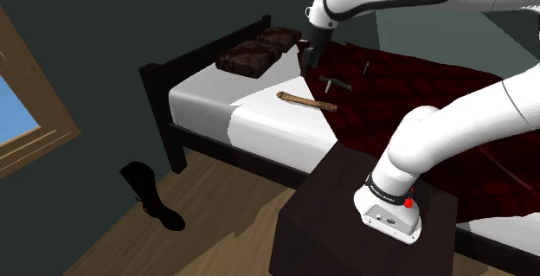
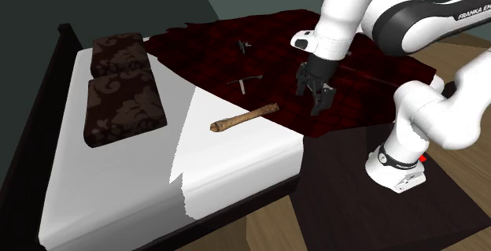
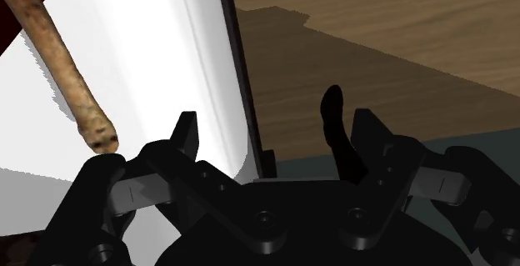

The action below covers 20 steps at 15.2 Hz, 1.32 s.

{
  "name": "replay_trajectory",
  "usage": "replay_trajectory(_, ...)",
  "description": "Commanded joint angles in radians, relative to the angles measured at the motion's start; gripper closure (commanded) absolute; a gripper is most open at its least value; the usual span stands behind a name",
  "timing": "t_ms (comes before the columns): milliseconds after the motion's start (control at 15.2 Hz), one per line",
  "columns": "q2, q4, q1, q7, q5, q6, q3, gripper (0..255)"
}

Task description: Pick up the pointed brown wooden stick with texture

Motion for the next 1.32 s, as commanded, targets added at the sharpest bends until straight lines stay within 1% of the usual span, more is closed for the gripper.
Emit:
replay_trajectory(0,0.048,-0.011,-0.011,-0.034,-0.019,0.055,-0.026,0)
replay_trajectory(330,0.180,-0.014,-0.035,-0.113,-0.057,0.179,-0.088,0)
replay_trajectory(660,0.336,0.014,-0.055,-0.193,-0.076,0.298,-0.148,0)
replay_trajectory(924,0.474,0.060,-0.069,-0.262,-0.072,0.383,-0.191,0)
replay_trajectory(1254,0.657,0.144,-0.092,-0.357,-0.039,0.474,-0.230,0)
